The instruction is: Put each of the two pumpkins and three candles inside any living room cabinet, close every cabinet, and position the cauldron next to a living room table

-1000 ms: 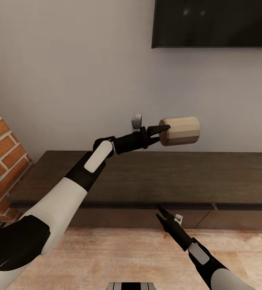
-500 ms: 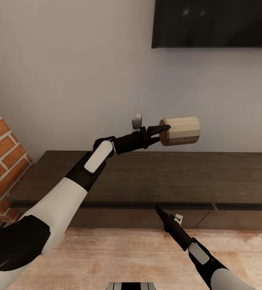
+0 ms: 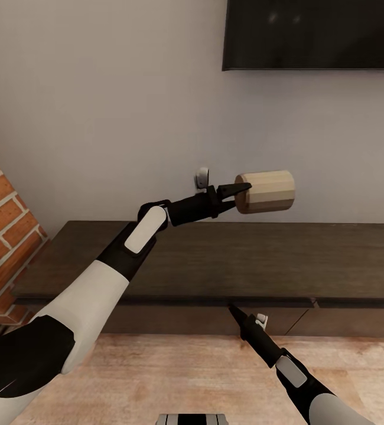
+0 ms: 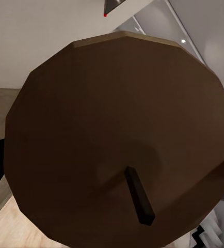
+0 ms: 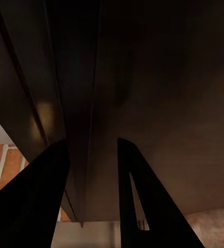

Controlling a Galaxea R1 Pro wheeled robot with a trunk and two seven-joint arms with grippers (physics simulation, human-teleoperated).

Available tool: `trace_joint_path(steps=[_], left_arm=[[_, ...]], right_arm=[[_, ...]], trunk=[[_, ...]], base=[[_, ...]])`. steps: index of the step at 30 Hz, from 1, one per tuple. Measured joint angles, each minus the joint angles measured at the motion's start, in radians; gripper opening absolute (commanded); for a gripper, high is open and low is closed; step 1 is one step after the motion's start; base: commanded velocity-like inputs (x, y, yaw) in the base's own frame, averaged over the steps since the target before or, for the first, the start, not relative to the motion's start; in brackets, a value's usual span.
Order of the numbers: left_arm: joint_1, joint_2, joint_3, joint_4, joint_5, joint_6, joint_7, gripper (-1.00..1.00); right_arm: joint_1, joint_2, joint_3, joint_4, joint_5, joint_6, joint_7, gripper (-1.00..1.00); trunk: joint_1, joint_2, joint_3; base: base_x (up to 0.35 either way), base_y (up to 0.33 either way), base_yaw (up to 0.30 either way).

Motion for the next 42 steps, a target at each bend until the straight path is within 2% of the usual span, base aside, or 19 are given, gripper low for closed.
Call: trace_joint_path(steps=[4, 8, 42], left_arm=[[0.0, 0.0, -0.001, 0.0, 0.0, 0.001, 0.0, -1.0], [0.0, 0.0, 0.0, 0.0, 0.001, 0.002, 0.001, -1.0], [0.0, 0.0, 0.0, 0.001, -0.002, 0.0, 0.005, -1.0]], right_arm=[[0.0, 0.0, 0.0, 0.0, 0.0, 0.0, 0.0, -1.0], [0.0, 0.0, 0.002, 0.0, 0.0, 0.001, 0.002, -1.0], [0.0, 0.0, 0.003, -0.001, -0.001, 0.003, 0.001, -1.0]], trunk=[[0.0, 0.0, 0.0], [-0.002, 0.001, 0.015], [-0.002, 0.001, 0.015]], base=[[0.0, 0.0, 0.0], [0.0, 0.0, 0.0], [0.0, 0.0, 0.0]])
